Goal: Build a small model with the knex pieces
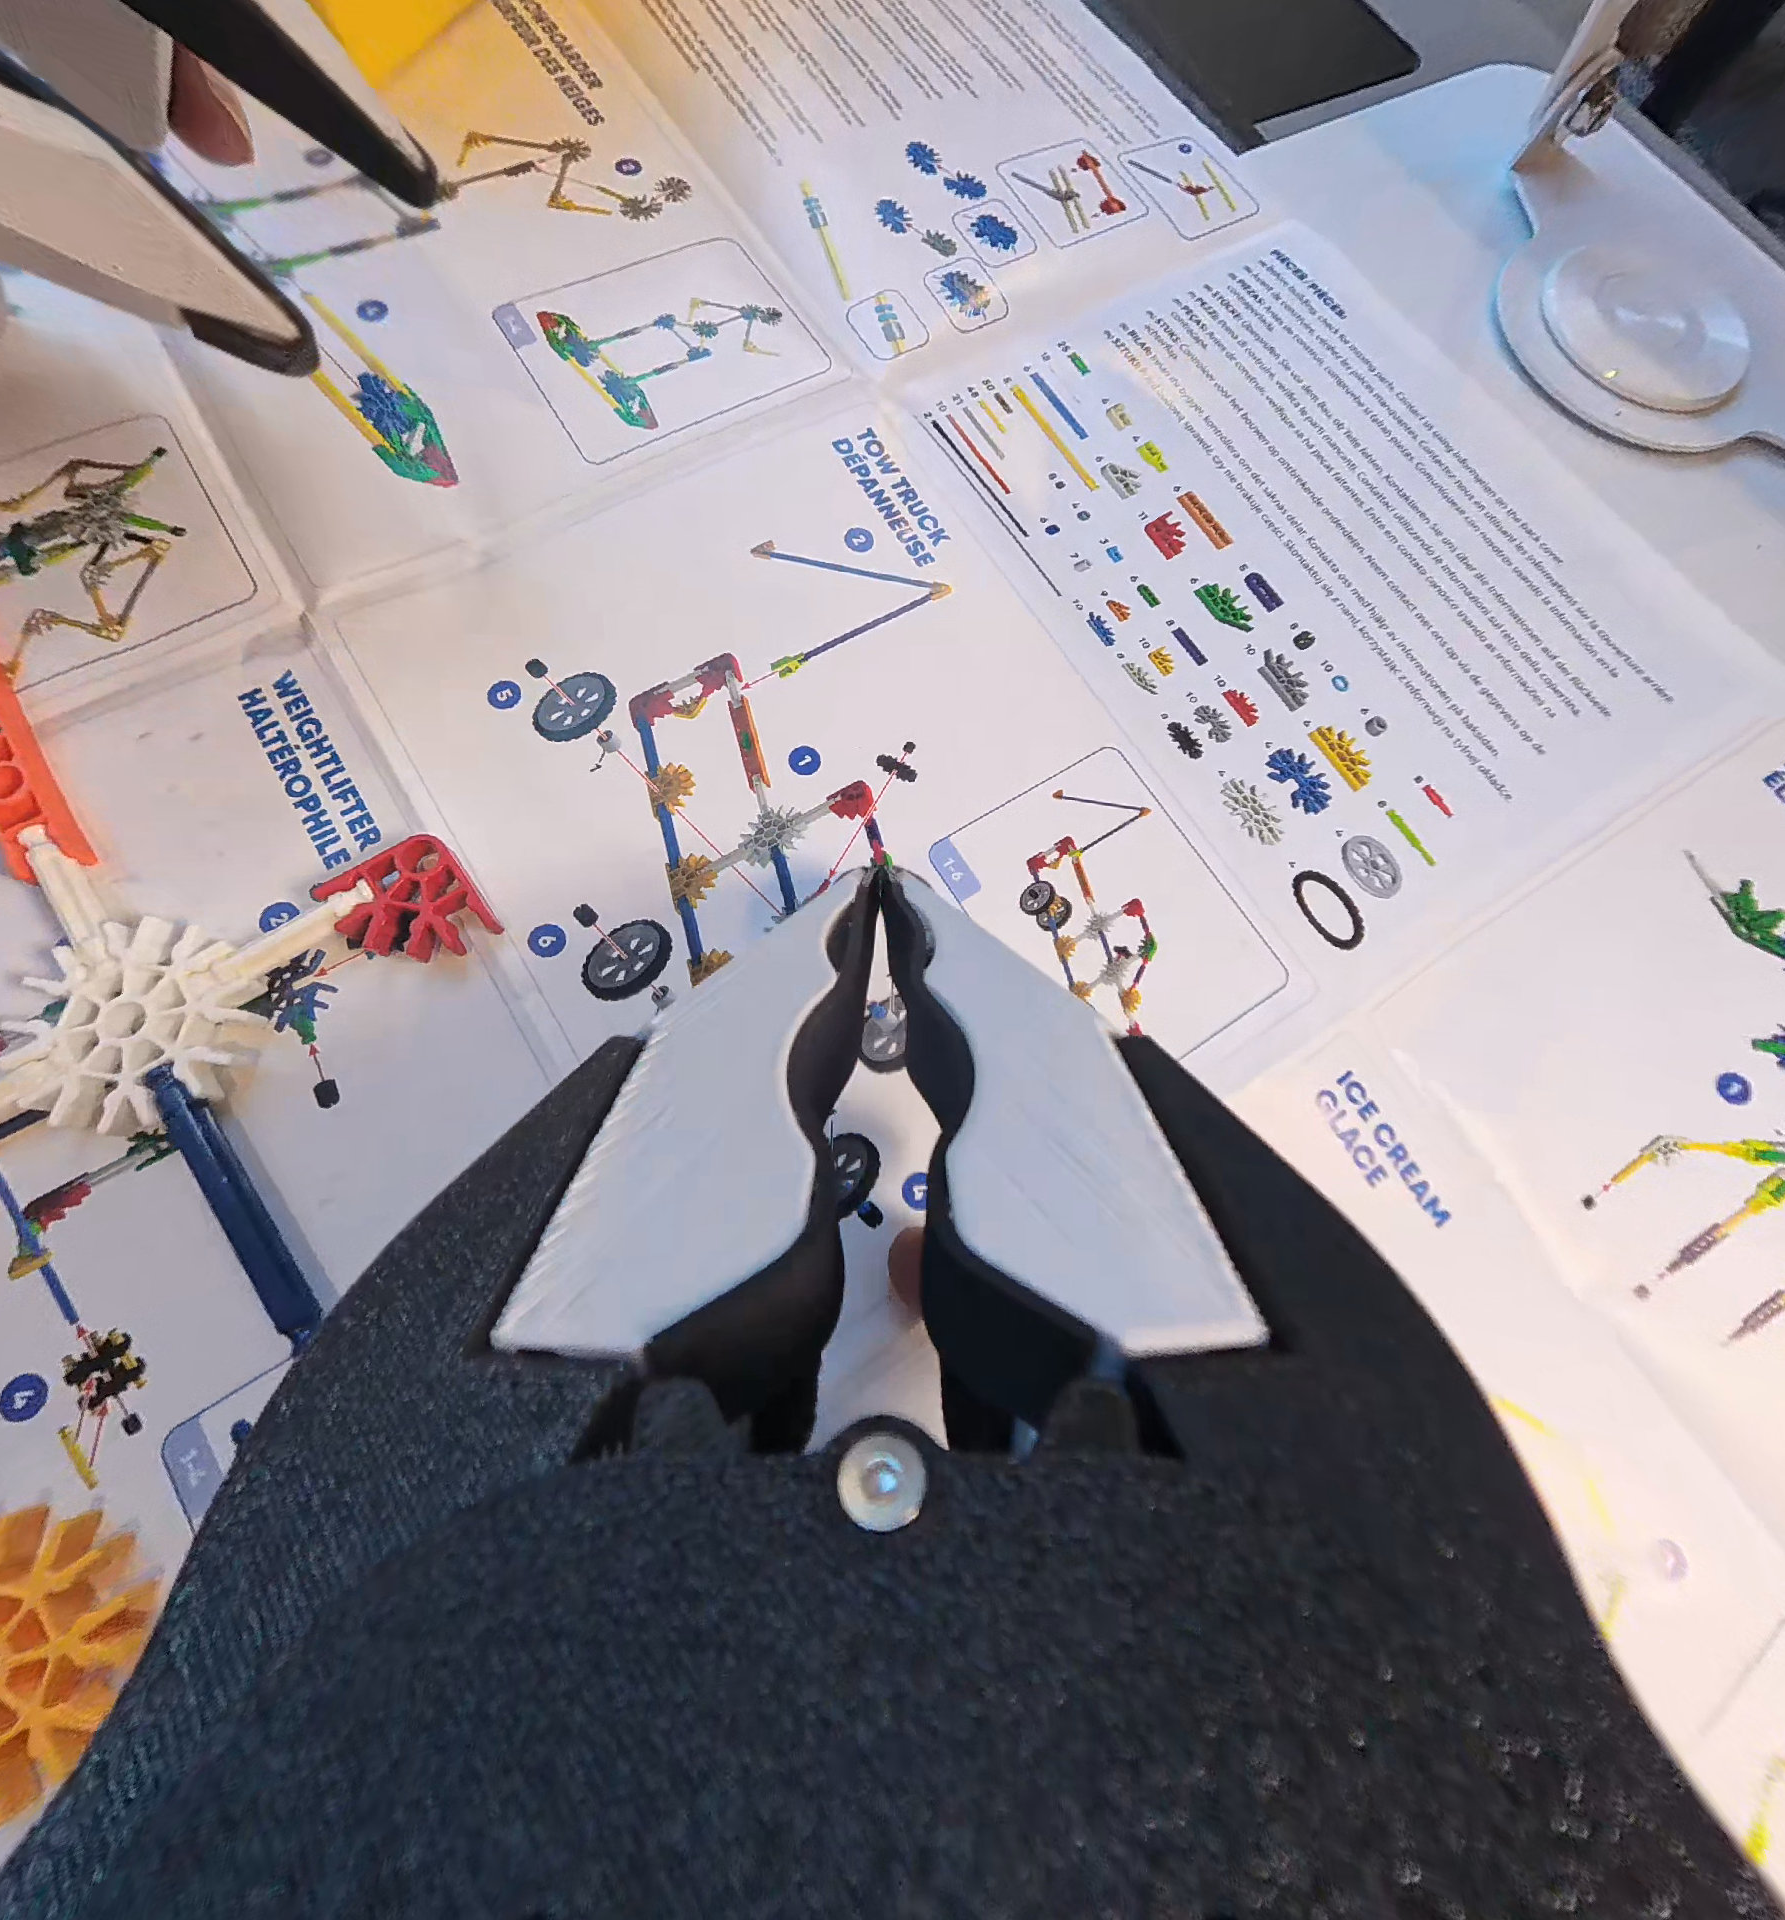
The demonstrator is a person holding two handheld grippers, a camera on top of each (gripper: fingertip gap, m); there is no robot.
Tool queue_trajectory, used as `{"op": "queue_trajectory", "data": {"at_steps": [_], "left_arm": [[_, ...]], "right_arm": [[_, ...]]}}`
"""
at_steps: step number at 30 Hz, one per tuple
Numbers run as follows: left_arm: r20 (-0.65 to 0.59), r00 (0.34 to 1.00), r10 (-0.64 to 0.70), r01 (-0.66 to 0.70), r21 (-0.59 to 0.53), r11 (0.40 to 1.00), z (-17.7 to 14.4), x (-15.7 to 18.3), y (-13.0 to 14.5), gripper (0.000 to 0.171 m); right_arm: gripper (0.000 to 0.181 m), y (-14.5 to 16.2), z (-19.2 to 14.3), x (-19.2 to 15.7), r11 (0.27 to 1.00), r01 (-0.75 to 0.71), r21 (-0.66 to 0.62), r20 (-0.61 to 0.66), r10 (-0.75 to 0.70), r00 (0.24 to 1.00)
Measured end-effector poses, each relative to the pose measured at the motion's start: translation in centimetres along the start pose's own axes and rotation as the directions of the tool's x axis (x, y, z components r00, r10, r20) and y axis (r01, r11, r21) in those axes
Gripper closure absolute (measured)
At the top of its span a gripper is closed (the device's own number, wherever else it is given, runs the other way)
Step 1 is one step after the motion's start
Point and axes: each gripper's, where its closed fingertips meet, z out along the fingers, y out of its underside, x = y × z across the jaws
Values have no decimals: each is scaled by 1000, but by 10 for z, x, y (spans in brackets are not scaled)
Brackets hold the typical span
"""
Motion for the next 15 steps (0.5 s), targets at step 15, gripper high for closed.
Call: {"op": "queue_trajectory", "data": {"at_steps": [15], "left_arm": [[31, 998, -49, 51, -81, 995, 2, -7, 15, 141]], "right_arm": [[181, -2, -5, 0, 992, -119, 48, 36, 118, 992]]}}
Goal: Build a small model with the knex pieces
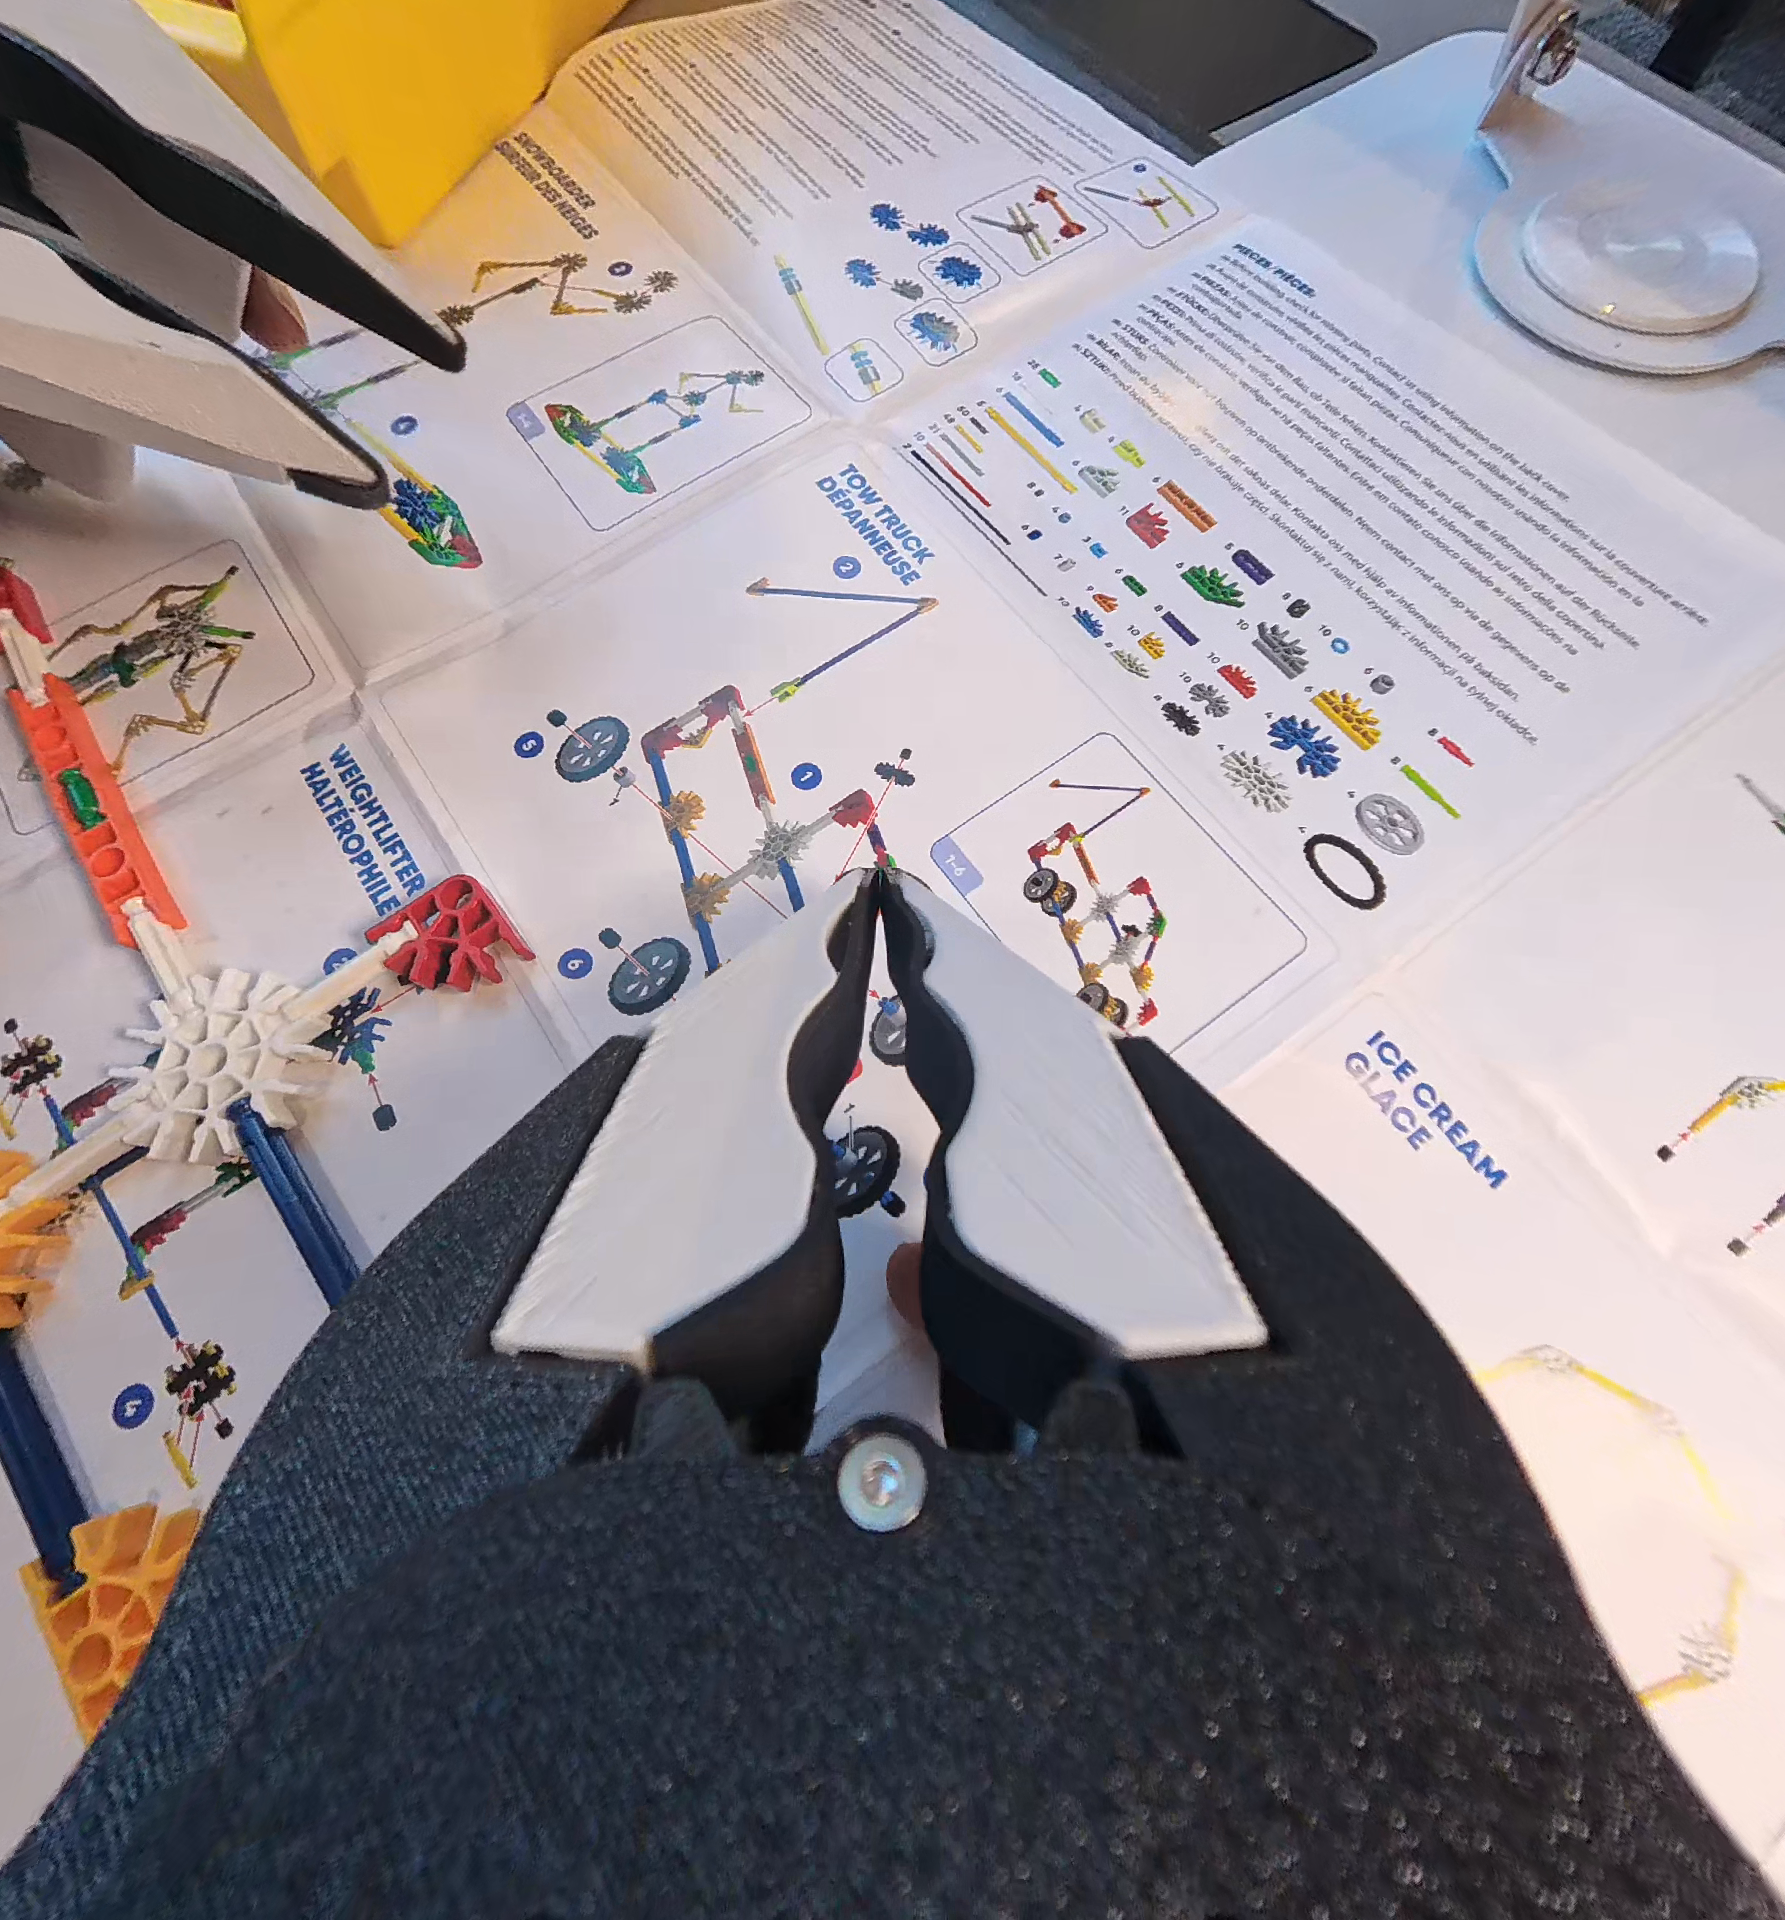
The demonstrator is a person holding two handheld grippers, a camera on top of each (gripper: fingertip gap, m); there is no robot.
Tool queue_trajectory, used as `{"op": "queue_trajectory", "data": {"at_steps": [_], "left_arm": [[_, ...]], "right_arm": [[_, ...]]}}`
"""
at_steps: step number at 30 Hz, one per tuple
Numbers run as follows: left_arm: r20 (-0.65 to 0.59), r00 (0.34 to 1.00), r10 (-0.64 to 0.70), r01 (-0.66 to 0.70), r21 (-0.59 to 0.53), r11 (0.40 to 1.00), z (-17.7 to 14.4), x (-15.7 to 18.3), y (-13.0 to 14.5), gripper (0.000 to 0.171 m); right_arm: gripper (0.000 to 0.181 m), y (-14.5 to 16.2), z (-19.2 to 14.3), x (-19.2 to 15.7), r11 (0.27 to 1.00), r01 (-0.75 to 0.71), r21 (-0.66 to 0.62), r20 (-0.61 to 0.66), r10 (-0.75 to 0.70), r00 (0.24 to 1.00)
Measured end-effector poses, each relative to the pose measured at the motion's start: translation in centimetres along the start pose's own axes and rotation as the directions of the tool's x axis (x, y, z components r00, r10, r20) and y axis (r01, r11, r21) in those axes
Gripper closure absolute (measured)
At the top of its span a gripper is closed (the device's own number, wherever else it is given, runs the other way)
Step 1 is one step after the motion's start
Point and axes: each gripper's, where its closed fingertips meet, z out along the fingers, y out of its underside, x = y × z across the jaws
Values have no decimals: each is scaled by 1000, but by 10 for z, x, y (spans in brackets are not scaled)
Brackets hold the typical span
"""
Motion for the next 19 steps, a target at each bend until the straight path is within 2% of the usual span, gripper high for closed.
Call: {"op": "queue_trajectory", "data": {"at_steps": [9, 13, 19], "left_arm": [[-17, 1000, -11, 11, -12, 1000, 1, 1, 2, 141], [-16, 1000, -15, 15, -13, 1000, 2, 0, 3, 141], [-13, 1000, -13, 12, -23, 1000, 2, 0, 4, 141]], "right_arm": [[180, 3, -1, 3, 1000, 3, -4, -22, -3, 1000], [172, 7, 2, 1, 999, 11, -34, -27, -12, 1000], [177, 3, 2, -2, 1000, -12, -28, -21, 11, 1000]]}}
